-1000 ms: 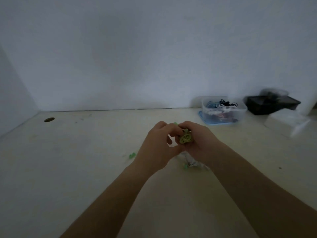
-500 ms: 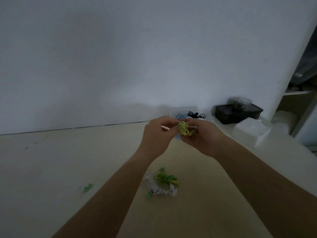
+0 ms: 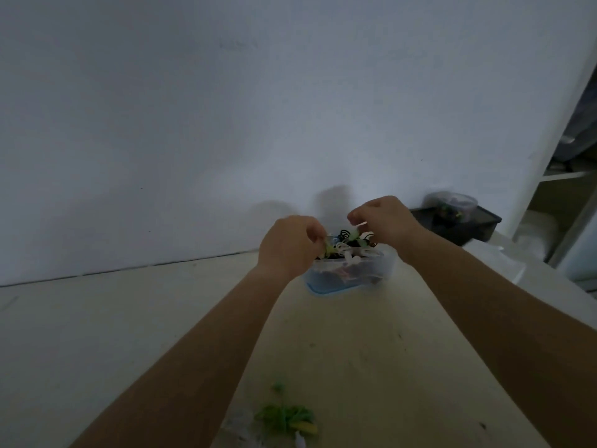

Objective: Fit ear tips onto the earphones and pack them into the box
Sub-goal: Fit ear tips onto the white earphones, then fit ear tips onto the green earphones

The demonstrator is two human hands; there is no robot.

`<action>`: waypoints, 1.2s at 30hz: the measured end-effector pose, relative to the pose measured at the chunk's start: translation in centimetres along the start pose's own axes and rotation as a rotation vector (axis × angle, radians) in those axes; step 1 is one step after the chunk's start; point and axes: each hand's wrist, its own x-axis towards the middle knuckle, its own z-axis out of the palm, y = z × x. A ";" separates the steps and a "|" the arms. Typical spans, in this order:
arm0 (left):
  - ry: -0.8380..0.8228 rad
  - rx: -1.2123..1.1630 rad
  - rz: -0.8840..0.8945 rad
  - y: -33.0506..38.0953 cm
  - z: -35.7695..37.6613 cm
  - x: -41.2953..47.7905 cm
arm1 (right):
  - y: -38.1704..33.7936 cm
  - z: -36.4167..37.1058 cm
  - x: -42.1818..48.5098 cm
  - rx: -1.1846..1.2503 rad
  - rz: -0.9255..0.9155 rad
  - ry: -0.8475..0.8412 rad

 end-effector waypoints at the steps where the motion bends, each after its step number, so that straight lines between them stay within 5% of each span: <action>1: -0.031 0.015 -0.006 -0.2 0.1 0.1 | 0.0 0.0 0.0 -0.102 -0.053 0.029; 7: -0.097 0.069 0.001 -0.2 -0.1 0.3 | 0.2 0.6 -0.7 -0.264 -0.215 0.028; 14: -0.117 0.010 -0.013 -0.2 -2.1 -2.4 | -0.6 1.9 -3.8 -0.180 -0.316 -0.005; 21: -0.152 0.032 -0.078 -1.2 -5.8 -9.0 | -1.4 4.3 -9.8 -0.111 -0.310 -0.217; 28: -0.297 0.086 -0.101 -1.9 -8.3 -17.2 | -0.1 6.4 -16.4 -0.530 -0.328 -0.650; 36: -0.246 -0.019 -0.145 -2.3 -8.7 -22.8 | 1.9 7.9 -20.4 -0.693 -0.278 -0.515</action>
